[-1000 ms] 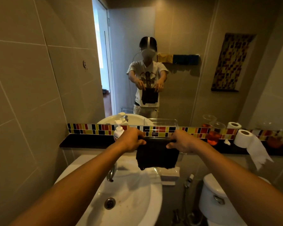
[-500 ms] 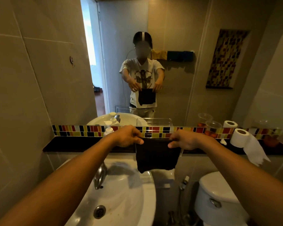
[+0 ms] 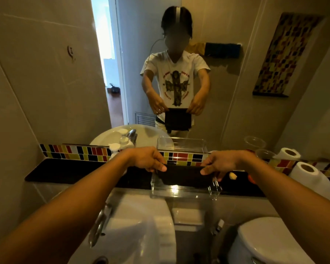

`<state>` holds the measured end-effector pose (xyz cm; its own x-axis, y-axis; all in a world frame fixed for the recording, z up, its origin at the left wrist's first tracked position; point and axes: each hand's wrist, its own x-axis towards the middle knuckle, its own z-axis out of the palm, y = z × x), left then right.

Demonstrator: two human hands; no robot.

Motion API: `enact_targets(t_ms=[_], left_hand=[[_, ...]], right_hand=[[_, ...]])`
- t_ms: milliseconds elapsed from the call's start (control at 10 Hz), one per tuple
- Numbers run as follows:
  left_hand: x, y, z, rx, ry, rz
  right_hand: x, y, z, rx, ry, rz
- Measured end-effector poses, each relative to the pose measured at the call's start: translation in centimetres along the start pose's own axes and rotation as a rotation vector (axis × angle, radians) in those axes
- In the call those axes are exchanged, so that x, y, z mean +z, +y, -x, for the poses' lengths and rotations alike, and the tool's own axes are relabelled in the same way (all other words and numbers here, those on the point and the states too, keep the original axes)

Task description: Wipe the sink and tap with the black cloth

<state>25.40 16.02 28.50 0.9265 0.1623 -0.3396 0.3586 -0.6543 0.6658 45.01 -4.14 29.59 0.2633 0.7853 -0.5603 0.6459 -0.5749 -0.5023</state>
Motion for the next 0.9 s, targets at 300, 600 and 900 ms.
enact_targets(t_ms=[300,600,900], left_hand=[[-3.2,-2.2,-5.2,0.020,0.263,0.049],[0.1,-5.3,-7.3,0.003,0.400,-0.136],[6.1,-10.1,-8.4,-0.003,0.380,-0.497]], right_hand=[[-4.3,0.4,-5.6,-0.125,0.182,-0.031],[-0.6,2.7,-10.1,-0.195,0.348,0.101],[6.2,4.6,-14.4,-0.034,0.177,0.031]])
